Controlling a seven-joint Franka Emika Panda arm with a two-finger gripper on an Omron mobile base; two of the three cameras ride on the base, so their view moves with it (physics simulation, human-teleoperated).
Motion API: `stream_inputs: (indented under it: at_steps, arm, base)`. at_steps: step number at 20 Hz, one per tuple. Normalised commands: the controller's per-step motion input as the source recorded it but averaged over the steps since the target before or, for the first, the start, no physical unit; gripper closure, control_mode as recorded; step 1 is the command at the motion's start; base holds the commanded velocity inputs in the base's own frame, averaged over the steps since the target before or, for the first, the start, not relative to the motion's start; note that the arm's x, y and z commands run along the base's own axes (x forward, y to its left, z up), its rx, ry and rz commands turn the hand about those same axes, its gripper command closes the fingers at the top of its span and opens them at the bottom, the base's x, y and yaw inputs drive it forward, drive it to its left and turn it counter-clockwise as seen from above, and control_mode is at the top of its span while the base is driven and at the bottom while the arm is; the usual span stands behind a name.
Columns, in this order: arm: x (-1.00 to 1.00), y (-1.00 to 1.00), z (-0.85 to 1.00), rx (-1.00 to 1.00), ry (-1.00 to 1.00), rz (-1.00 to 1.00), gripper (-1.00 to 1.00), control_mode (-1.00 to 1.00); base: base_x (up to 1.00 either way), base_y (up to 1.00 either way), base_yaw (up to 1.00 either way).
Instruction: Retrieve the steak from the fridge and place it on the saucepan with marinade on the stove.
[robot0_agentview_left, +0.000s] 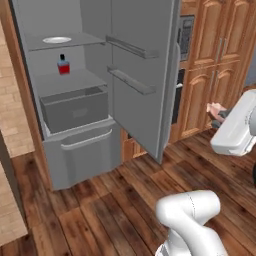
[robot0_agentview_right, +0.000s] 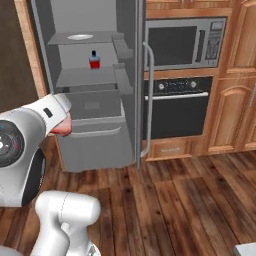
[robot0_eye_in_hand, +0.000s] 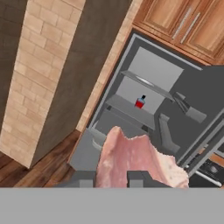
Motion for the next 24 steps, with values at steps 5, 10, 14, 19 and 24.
stream_inputs:
  at_steps: [5,10,14,19,24]
  arm:
    - [0.00,0.00,0.00,0.00,0.00,0.00,1.00,1.00]
    - [0.00,0.00,0.00,0.00,0.00,0.00,1.00,1.00]
    - [0.00,0.00,0.00,0.00,0.00,0.00,1.00,1.00]
    - [0.00,0.00,0.00,0.00,0.00,0.00,1.00,1.00]
    - [0.00,0.00,0.00,0.00,0.00,0.00,1.00,1.00]
  base:
    - [-0.12,-0.36,-0.29]
    - [-0.01,-0.38,-0.31]
    - [0.00,-0.36,-0.31]
    - [0.00,-0.49,-0.28]
    - [0.00,-0.60,-0.25]
